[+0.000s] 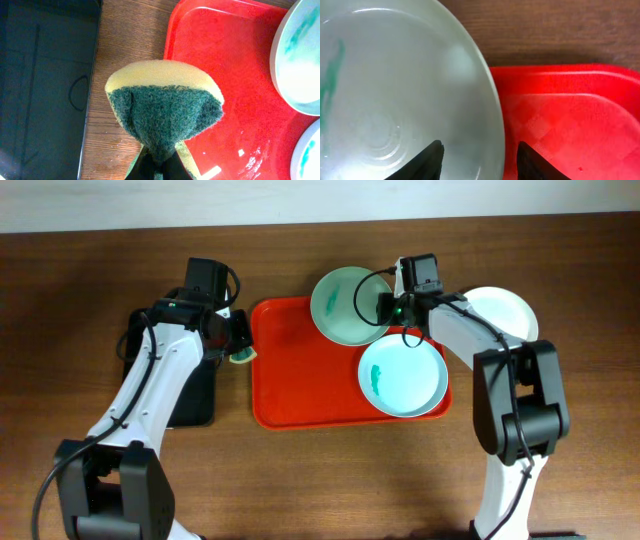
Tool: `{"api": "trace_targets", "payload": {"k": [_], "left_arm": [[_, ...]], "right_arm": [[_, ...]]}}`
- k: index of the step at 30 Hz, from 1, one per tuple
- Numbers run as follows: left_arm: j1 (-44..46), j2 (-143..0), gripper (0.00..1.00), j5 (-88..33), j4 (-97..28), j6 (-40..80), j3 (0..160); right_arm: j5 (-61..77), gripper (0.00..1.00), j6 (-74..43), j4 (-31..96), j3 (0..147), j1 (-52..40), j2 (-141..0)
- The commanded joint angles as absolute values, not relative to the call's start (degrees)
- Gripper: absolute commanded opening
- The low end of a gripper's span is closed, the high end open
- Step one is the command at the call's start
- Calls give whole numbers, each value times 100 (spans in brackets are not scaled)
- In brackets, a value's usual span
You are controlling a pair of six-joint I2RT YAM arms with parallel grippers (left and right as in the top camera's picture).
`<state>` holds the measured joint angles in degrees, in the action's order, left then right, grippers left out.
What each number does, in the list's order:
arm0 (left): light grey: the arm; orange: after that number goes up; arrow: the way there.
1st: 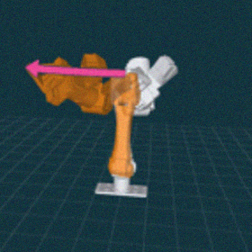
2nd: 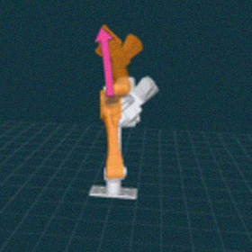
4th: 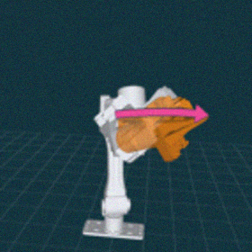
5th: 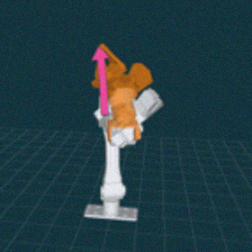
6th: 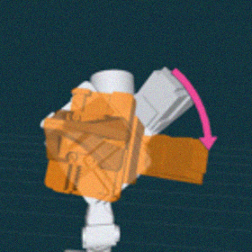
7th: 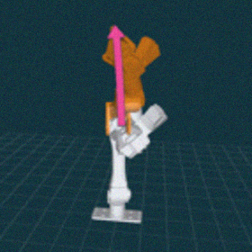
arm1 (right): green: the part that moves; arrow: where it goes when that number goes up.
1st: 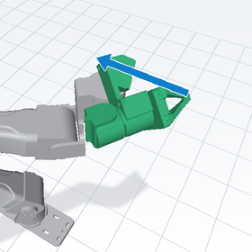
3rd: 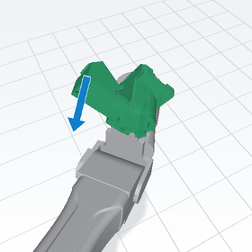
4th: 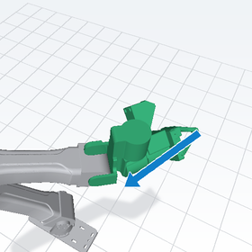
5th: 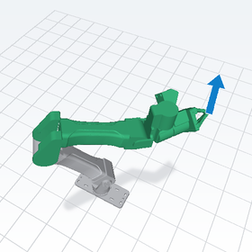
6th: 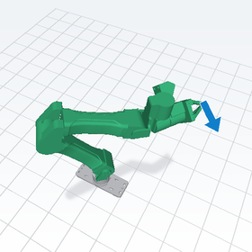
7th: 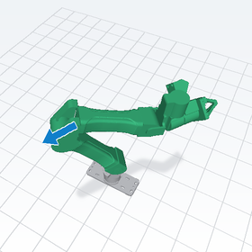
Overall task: Clean dirty plates on tray and stack at the side
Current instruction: 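Release the plate and reach the right gripper to the back plate, then hold the back plate with the right gripper and scrub it with the sponge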
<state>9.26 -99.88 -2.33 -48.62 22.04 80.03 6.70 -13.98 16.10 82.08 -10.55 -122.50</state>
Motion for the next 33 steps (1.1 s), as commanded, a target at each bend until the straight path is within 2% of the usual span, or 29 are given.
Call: {"api": "trace_targets", "payload": {"k": [1,3,5,14,17,19,21,25,28,33], "left_arm": [[939,-10003,0,-174,-4849,2093,7975],[939,-10003,0,-174,-4847,2093,7975],[939,-10003,0,-174,-4845,2093,7975],[939,-10007,0,-185,-4759,2093,7975],[939,-10007,0,-506,-4700,2093,7975],[939,-10007,0,-585,-4696,2093,7975],[939,-10007,0,-580,-4700,2093,7975],[939,-10007,0,-582,-4700,2093,7975],[939,-10007,0,-582,-4716,2093,7975],[1009,-10047,0,-731,-4718,2093,7975]], "right_arm": [[856,37,-1765,1555,8232,-1087,-12372],[1166,27,-1743,1559,8250,-1087,-12370],[1697,4,-1745,1559,8263,-1087,-12342],[3610,4,-1743,2154,8263,-1092,-12261],[3627,4,-1581,2526,8263,-1127,-12261],[3164,4,-1549,2650,8263,-1201,-12261],[2740,8,-1540,2731,8263,-1326,-12261],[2231,10,-1483,2683,8263,-1614,-12261],[1776,24,-1483,2681,8263,-1868,-12261],[1299,39,-1433,2462,8263,-2102,-12261]]}}
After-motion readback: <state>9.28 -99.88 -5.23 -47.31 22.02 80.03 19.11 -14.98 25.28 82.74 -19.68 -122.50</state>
